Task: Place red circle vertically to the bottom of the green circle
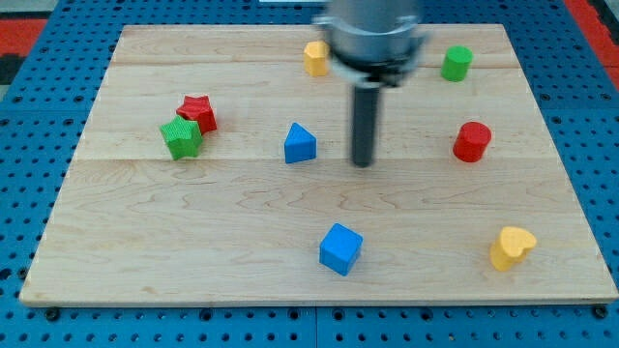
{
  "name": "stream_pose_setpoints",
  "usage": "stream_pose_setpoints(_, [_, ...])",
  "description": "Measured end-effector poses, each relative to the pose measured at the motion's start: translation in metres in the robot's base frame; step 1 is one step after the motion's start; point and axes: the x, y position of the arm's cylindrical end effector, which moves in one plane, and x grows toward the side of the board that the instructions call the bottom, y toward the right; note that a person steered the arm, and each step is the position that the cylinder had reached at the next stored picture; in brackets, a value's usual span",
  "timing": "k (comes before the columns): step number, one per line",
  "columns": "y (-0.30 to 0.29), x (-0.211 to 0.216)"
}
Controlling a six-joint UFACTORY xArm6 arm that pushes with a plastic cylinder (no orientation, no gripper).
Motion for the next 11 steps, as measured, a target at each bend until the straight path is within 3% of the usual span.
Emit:
stream_pose_setpoints(2, [0.032,-0.014])
stream_pose_setpoints(3, [0.074,-0.080])
stream_pose_setpoints(5, [0.148,-0.074])
stream_pose_setpoints(6, [0.162,-0.034])
stream_pose_setpoints(8, [0.162,0.031])
stream_pose_setpoints(10, [0.143,0.027])
stream_pose_setpoints(11, [0.092,-0.005])
